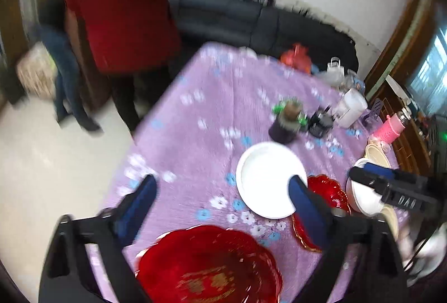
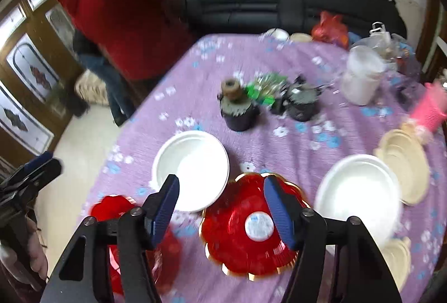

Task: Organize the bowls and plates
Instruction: 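Reach the right tool to the white plate and grasp its rim, then carry the white plate onto the large red plate and open the right tool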

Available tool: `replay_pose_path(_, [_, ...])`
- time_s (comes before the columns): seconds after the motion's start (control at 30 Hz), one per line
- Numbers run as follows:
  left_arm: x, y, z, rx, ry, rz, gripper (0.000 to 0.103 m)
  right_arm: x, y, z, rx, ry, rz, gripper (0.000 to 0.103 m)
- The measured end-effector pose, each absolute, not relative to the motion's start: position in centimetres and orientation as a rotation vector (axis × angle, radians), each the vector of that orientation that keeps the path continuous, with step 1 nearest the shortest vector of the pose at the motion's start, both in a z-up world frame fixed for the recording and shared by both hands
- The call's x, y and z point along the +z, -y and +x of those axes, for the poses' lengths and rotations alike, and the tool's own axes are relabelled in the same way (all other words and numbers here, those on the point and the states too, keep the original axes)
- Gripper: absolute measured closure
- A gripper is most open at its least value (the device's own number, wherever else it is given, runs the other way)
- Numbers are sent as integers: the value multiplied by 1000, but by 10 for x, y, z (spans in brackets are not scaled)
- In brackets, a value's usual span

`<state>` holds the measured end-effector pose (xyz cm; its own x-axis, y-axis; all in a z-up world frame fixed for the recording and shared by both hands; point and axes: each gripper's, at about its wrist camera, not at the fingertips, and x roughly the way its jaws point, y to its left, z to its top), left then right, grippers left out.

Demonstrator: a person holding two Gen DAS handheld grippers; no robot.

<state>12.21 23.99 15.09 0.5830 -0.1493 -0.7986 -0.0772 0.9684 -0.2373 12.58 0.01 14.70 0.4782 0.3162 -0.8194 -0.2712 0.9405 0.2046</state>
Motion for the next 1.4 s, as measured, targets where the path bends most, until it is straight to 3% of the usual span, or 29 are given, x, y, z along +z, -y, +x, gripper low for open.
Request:
replay_pose_path(0.07, [116, -242, 148, -86, -1025, -334, 31, 123, -14, 144, 376, -1029, 42, 37])
replay_pose_path(0.23, [63, -231, 190, -90, -1128, -371, 31, 79, -31, 176, 367, -1064, -13, 39])
replay_pose_path(0.5, [33, -206, 215, -105, -1209, -289, 32, 34, -34, 207, 382, -1133, -5, 61])
replay_pose_path(0.57, [28, -202, 218, -114, -1226, -279, 45, 31, -35, 208, 390, -1142, 0, 77])
replay_pose_path(0.67, [25, -196, 219, -136, -1248, -271, 70, 31, -38, 208, 409, -1134, 6, 87])
replay_pose_path(0.73, [28, -192, 216, -136, -1245, -261, 75, 36, -43, 205, 416, -1116, -1, 88])
replay_pose_path(1.17, [124, -214, 125, -39, -1036, -210, 75, 113, -63, 131, 523, -973, 8, 88])
replay_pose_path(1.4, [131, -240, 53, 34, -1008, -209, 74, 119, -96, 65, 620, -976, -26, 88])
